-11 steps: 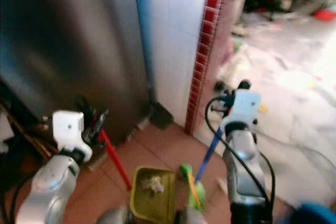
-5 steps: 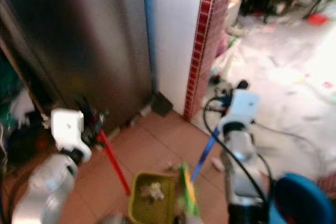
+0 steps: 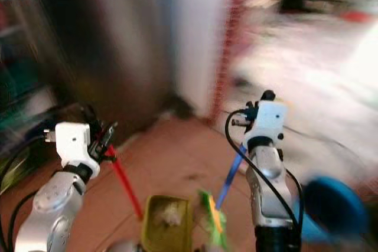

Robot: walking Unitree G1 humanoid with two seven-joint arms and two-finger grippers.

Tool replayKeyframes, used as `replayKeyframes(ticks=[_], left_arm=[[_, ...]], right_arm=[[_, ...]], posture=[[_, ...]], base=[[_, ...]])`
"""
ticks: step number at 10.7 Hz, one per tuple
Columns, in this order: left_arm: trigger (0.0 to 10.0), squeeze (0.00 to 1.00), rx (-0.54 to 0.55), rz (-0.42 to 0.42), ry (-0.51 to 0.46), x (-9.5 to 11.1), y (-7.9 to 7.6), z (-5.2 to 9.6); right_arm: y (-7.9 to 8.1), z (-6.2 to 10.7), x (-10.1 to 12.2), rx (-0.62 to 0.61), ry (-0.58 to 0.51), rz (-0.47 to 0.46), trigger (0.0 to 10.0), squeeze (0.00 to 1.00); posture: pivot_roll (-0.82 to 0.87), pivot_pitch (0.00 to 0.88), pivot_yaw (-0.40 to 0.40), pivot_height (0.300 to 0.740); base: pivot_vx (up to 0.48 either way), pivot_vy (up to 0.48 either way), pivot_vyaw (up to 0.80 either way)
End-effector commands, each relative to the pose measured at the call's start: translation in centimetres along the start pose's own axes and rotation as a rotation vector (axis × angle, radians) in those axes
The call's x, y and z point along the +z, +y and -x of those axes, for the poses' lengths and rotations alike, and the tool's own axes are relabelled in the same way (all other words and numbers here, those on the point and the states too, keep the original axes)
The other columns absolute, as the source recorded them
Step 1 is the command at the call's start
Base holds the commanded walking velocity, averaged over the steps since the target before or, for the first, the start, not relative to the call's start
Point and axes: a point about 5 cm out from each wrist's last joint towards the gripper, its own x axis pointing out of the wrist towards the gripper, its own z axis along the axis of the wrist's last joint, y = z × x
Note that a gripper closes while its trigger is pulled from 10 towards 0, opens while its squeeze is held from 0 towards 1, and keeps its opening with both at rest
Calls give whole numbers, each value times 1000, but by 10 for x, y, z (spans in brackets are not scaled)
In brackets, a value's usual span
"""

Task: Sweep floor

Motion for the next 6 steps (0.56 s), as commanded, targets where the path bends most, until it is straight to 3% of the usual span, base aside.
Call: replayKeyframes(ticks=[1, 6], left_arm=[[10000, 0, -37, 13, -76, 16, -8, -6], [10000, 0, -24, 28, -74, 16, -6, -8]], right_arm=[[-6, -1, 0, -17, 6, 20, 10000, 0], [-6, -1, -1, -17, 12, 21, 10000, 0]], posture=[[-54, 9, 1, 740], [-58, 14, 3, 740]], base=[[0, 0, -800], [0, 0, -800]])
